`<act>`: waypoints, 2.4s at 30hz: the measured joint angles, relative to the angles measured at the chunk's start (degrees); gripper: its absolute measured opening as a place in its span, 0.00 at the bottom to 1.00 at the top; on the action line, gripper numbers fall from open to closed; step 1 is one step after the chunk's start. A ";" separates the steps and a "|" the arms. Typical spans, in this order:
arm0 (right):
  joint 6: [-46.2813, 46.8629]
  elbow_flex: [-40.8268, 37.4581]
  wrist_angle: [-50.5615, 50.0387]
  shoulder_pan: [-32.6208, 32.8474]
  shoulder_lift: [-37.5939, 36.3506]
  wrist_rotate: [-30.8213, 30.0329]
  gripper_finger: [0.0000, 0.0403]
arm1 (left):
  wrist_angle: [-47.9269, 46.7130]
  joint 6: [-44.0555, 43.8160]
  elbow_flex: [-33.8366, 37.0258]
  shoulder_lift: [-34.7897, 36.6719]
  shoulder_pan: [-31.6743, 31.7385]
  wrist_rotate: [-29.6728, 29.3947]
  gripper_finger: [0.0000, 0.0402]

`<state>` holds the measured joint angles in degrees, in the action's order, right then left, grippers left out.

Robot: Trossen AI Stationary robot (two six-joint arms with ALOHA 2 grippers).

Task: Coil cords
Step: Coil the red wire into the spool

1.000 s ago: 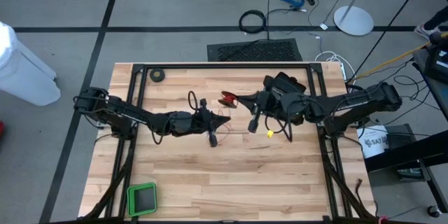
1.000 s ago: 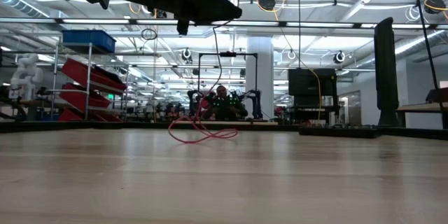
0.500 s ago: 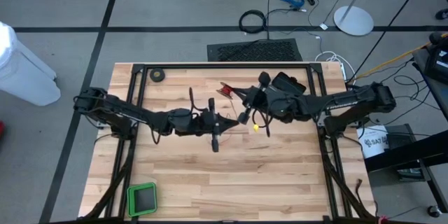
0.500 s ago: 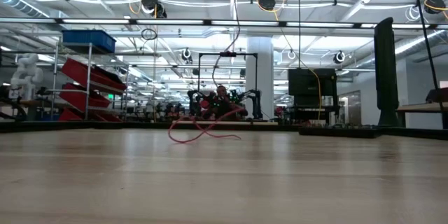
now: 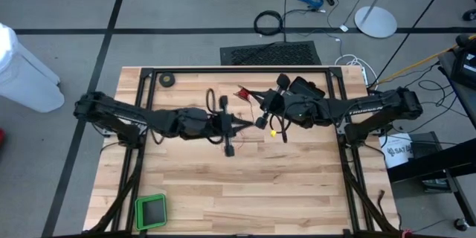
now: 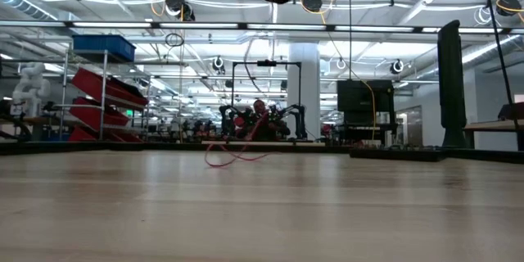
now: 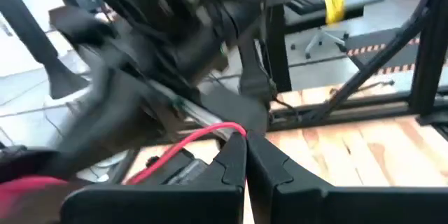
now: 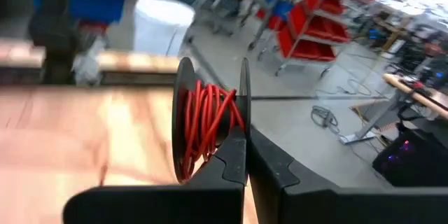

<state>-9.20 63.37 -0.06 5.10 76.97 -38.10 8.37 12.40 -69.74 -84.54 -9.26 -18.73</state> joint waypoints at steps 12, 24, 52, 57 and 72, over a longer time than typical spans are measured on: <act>-0.71 -0.22 -1.86 0.28 0.24 2.75 0.00 | -12.90 -0.75 -2.78 8.53 1.31 -7.49 0.01; 3.28 -0.21 -2.36 0.24 -2.99 13.45 0.00 | -31.86 -4.55 -1.79 9.84 0.17 -13.18 0.01; 8.53 -0.15 -6.10 1.38 -9.38 20.94 0.00 | 8.41 -9.05 15.70 4.44 0.00 -7.15 0.01; 8.53 -0.15 -6.11 1.38 -9.33 20.04 0.00 | 9.74 -9.14 15.70 1.43 -0.27 -6.48 0.06; 7.37 -0.13 -7.84 1.38 -9.35 19.99 0.00 | 1.66 -16.84 15.74 2.92 -10.32 -18.19 0.25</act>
<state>-1.83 63.24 -7.90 6.48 67.61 -18.11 10.03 -4.43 -54.00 -81.62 -19.58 -36.92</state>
